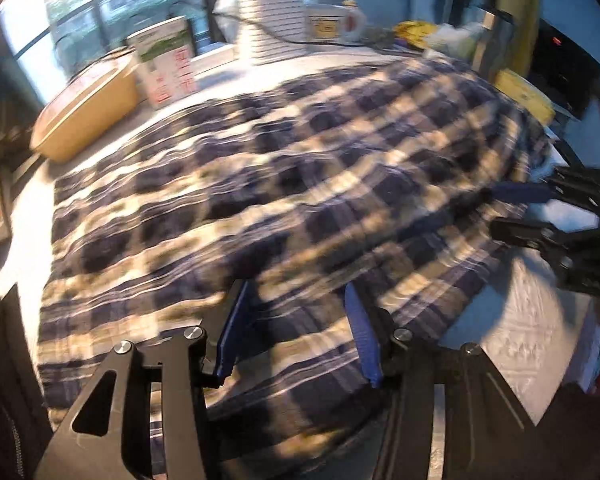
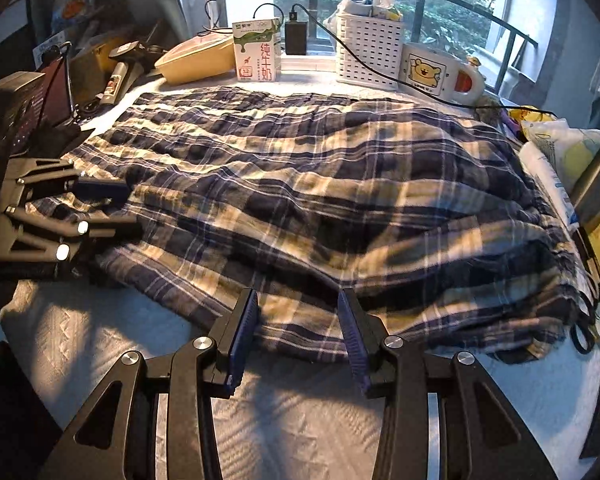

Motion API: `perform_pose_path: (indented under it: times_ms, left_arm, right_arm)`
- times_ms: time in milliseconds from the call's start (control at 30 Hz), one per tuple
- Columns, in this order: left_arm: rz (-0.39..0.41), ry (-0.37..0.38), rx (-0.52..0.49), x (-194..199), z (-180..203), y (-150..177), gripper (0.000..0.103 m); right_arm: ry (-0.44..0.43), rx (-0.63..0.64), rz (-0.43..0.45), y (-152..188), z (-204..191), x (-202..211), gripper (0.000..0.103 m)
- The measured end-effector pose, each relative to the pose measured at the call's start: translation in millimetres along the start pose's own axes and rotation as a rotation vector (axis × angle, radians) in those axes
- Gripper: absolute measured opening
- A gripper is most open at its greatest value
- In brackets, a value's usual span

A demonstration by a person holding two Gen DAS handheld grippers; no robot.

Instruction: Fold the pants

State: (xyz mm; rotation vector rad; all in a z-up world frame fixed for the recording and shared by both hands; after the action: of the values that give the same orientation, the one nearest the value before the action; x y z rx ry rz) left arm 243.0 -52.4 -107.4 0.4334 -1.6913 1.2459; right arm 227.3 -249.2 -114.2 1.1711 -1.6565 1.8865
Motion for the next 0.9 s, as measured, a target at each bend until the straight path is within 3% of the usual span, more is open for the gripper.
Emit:
perform_pose_path:
  times_ms: [67,167,233,333,467,733,833,900]
  left_arm:
    - [0.018,0.014,0.017,10.0,-3.2,1.1,0.049]
    - [0.063,0.116,0.006,33.1,3.0,8.7,0.049]
    - [0.066,0.138,-0.014,37.1,13.4,10.2,0.05]
    - [0.032,0.11,-0.019,25.2,23.4,16.6,0.05]
    - [0.037,0.08,0.017,13.8,16.1,19.1,0.051]
    - [0.011,0.07,0.019,19.0,-1.3,25.0,0.052]
    - [0.002,0.058,0.085,28.2,-27.1,40.1,0.063]
    - [-0.004,0.034,0.113,32.9,-36.6,48.2,0.063]
  right_arm:
    - [-0.002,-0.007,0.012,1.3,0.3,7.8,0.044]
    - [-0.065,0.007,0.061,-3.1,-8.3,24.0,0.044]
    - [-0.106,0.029,0.083,-8.2,-20.7,28.9,0.044]
    - [-0.159,0.071,0.066,-12.2,-43.7,19.4,0.044]
    - [-0.134,0.107,0.012,-14.4,-64.7,-9.5,0.044]
    - [-0.105,0.099,-0.002,-27.4,-60.2,-30.4,0.044]
    - [-0.101,0.087,-0.006,-29.5,-55.1,-31.7,0.044]
    - [-0.097,0.065,-0.014,-32.1,-50.4,-31.4,0.045]
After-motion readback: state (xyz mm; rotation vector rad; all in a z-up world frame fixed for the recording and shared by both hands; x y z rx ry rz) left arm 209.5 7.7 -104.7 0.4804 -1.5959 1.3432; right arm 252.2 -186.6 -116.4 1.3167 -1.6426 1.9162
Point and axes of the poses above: each gripper's, at about its wrist camera, not at the fingertips, and x roughly against the way its jaws point, z to its right, y to its underside, the point moved 3 cm from there along -x, roughly the way its jaws point, and after that the axes turned 4 degrees about -x, right-handed, at the moved point
